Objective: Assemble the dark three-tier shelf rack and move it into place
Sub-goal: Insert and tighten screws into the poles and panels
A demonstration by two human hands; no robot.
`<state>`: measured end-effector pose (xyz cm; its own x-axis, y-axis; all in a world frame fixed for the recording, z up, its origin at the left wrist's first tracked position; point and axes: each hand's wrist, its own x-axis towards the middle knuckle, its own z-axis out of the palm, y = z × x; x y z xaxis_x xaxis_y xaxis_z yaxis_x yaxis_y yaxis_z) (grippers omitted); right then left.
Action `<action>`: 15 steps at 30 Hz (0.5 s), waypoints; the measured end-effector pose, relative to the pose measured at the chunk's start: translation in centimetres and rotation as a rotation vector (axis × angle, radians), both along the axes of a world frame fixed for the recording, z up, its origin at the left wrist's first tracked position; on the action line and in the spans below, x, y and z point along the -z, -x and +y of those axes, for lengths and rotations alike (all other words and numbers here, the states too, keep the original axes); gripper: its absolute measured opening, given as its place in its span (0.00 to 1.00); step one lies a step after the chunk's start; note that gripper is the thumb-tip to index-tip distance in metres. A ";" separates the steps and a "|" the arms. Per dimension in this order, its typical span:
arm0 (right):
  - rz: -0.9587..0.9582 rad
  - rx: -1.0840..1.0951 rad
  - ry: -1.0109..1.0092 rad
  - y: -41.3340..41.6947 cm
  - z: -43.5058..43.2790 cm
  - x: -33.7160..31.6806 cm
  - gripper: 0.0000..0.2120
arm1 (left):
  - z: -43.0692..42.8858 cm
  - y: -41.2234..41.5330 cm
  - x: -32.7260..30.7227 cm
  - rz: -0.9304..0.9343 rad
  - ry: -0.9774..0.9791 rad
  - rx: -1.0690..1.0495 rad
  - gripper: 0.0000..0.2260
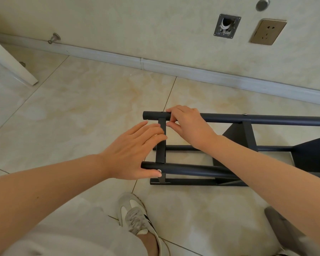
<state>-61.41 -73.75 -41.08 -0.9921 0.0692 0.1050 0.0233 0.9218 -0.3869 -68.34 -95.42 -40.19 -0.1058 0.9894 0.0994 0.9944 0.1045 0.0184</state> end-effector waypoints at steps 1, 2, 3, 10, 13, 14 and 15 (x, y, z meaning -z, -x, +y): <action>0.008 -0.001 -0.001 0.0 0.0 0.1 0.05 | 0.1 0.1 0.0 0.005 0.052 0.001 0.38; 0.011 -0.005 0.001 0.0 0.0 0.1 0.06 | 0.0 0.1 0.1 0.004 0.092 0.002 0.39; 0.007 -0.011 0.015 0.1 0.0 0.1 0.06 | -0.1 0.1 0.3 -0.009 0.118 0.002 0.39; 0.087 0.004 0.137 -2.4 1.7 -0.8 0.06 | -0.7 -0.5 2.4 -0.134 0.067 -0.003 0.36; 0.095 0.038 0.187 -4.2 1.7 -1.2 0.07 | -0.8 -0.5 2.8 -0.156 0.051 0.011 0.35; 0.069 0.060 0.241 -4.5 1.4 -1.4 0.07 | -0.9 -0.5 3.0 -0.170 0.048 0.012 0.35; 0.025 0.087 0.317 -4.8 1.1 -1.6 0.07 | -1.0 -0.5 3.1 -0.184 0.044 0.012 0.35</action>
